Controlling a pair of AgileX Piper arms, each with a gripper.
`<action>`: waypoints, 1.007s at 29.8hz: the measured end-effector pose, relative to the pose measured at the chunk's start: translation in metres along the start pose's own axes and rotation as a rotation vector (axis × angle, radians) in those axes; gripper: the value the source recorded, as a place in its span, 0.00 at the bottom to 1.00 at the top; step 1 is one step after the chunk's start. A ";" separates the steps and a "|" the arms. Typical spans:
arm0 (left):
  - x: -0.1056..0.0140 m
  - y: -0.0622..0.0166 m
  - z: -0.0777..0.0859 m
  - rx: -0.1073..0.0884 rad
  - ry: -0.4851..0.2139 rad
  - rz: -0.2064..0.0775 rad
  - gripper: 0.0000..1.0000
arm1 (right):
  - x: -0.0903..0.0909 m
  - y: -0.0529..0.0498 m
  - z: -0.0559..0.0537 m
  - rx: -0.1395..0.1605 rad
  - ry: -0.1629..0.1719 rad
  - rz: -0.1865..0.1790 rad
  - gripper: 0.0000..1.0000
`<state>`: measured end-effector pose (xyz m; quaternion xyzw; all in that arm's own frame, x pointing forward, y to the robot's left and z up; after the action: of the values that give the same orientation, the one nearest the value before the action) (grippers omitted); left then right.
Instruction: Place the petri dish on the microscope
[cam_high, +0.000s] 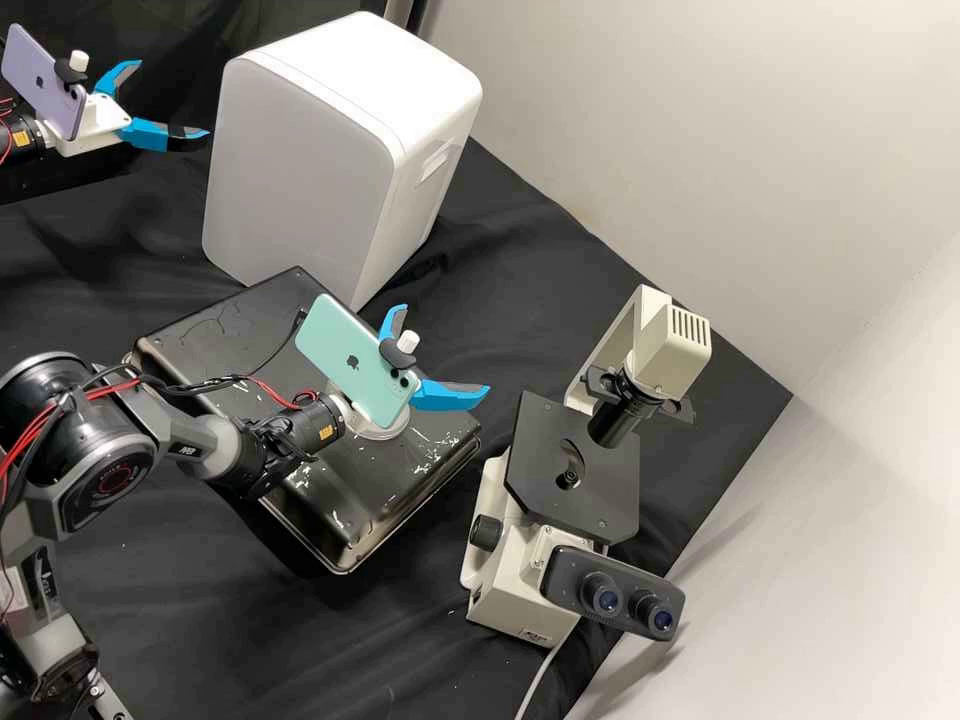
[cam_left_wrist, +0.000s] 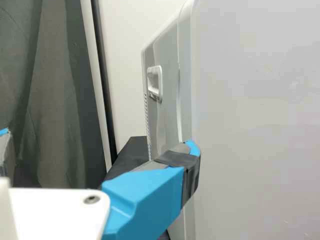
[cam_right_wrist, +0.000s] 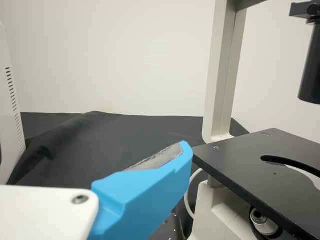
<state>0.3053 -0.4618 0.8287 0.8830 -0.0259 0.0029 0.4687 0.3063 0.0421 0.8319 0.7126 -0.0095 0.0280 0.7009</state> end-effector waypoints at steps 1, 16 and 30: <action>0.000 0.0000 0.000 0.000 0.000 0.000 1.00 | 0.000 0.000 0.000 0.000 0.000 0.000 1.00; 0.000 -0.0002 0.001 -0.004 0.000 0.000 1.00 | 0.000 0.000 0.000 0.000 0.000 0.000 1.00; -0.027 -0.0142 0.053 0.000 -0.152 -0.056 1.00 | 0.000 0.000 0.000 0.000 0.000 0.000 1.00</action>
<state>0.2780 -0.4967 0.7864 0.8811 -0.0366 -0.0772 0.4651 0.3063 0.0421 0.8319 0.7126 -0.0095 0.0280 0.7009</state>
